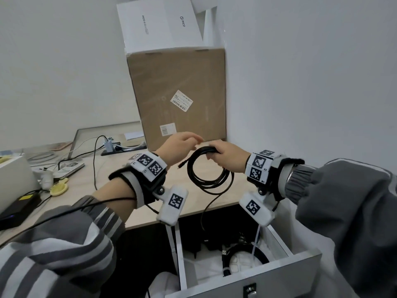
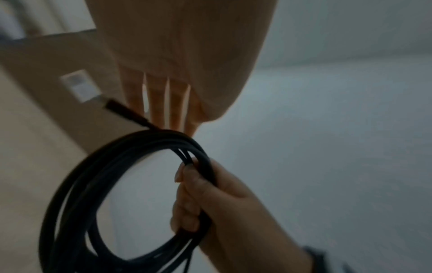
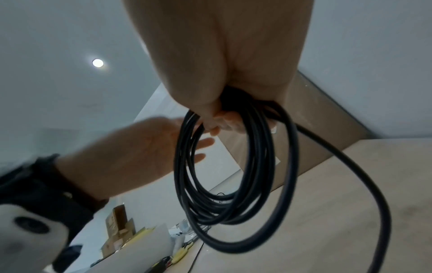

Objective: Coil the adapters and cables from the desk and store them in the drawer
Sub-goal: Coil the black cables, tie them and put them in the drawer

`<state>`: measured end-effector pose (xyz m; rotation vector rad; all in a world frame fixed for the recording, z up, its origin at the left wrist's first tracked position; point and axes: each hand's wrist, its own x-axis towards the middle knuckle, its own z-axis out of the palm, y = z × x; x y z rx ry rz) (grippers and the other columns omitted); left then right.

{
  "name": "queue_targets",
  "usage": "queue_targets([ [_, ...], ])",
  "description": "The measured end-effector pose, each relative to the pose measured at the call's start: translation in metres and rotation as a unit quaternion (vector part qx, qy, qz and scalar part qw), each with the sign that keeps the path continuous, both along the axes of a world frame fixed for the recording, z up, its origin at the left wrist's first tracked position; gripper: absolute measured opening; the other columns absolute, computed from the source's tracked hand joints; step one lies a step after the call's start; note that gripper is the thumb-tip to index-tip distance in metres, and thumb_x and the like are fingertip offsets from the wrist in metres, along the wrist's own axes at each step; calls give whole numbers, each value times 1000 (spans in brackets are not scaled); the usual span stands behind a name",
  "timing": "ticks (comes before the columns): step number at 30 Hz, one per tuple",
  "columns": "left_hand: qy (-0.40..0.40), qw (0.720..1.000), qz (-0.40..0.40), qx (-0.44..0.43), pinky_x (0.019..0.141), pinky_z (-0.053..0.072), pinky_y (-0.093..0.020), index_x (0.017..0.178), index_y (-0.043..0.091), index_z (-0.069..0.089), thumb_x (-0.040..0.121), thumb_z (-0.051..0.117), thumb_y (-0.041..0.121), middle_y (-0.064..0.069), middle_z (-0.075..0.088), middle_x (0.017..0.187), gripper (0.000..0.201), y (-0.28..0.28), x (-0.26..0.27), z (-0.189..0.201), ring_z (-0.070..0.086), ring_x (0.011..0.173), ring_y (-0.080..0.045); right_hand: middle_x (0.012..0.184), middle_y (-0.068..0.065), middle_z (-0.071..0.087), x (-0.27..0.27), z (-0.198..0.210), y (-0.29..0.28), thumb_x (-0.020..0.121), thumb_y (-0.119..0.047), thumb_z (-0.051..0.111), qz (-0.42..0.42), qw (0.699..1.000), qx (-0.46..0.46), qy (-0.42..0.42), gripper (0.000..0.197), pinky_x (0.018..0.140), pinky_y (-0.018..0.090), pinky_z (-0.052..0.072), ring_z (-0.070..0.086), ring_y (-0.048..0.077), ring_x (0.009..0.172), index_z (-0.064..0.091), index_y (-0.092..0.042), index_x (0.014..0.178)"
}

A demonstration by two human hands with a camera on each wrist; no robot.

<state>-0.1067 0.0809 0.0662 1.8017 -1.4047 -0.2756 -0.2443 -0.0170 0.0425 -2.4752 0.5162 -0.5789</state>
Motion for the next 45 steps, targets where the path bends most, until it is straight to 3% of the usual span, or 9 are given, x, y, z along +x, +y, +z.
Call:
queue_targets([
  [3,-64,990,-73,98,68,52,-30,94,16,62,101,33,44,-6,69,81,41,0,-15,6,65,68,-17,61,-14,48,5,13,10,92,-8,48,31,999,-23,-15,22,53,13,34,47,-3,50,52,-19,74],
  [6,-35,997,-29,57,52,46,-31,79,8,55,96,39,55,-3,51,56,53,-4,-10,6,48,43,-17,55,-7,52,5,20,10,89,-16,59,21,996,13,-81,19,51,21,39,48,4,46,53,-19,71],
  [10,72,994,30,-70,49,35,-29,60,12,47,93,47,54,1,40,51,53,-6,2,5,37,42,-17,78,2,61,-2,11,4,85,-17,70,5,969,191,-159,22,73,27,49,59,15,70,55,-8,97],
  [15,241,955,57,-164,50,32,-29,59,16,39,93,48,53,8,35,42,51,-7,4,-7,32,36,-12,88,7,63,-1,0,5,96,-18,55,15,932,305,-193,7,83,31,46,58,19,84,56,-12,92],
  [23,366,921,21,-134,57,42,-30,70,14,45,97,42,51,3,39,49,46,-8,-10,-15,40,45,-16,70,2,48,6,6,10,99,-10,42,-25,947,222,-231,14,60,20,38,45,12,61,44,-15,86],
  [30,103,994,-44,13,88,49,-31,106,12,65,97,37,54,-2,67,100,51,6,-6,5,63,92,-15,69,-7,48,-1,11,-2,98,-13,42,-15,998,27,-60,6,59,21,36,44,13,63,47,-15,95],
  [35,-105,993,-33,50,57,48,-31,76,10,58,98,37,51,7,55,54,51,1,-15,16,54,53,-18,70,-8,50,5,21,7,95,-16,44,7,999,-33,-29,19,69,28,40,47,10,66,50,-24,79],
  [39,-51,998,31,-18,52,36,-29,64,8,49,94,44,56,0,43,50,56,-3,-12,11,43,45,-20,79,4,63,4,17,6,92,-15,54,-6,993,47,-110,15,70,31,49,58,13,68,51,-8,105],
  [45,162,974,72,-143,60,38,-33,63,13,43,91,49,58,1,41,48,53,-13,-8,-5,41,44,-17,65,3,55,1,8,2,98,-15,47,-19,968,181,-174,14,71,32,45,57,19,65,54,-13,86],
])
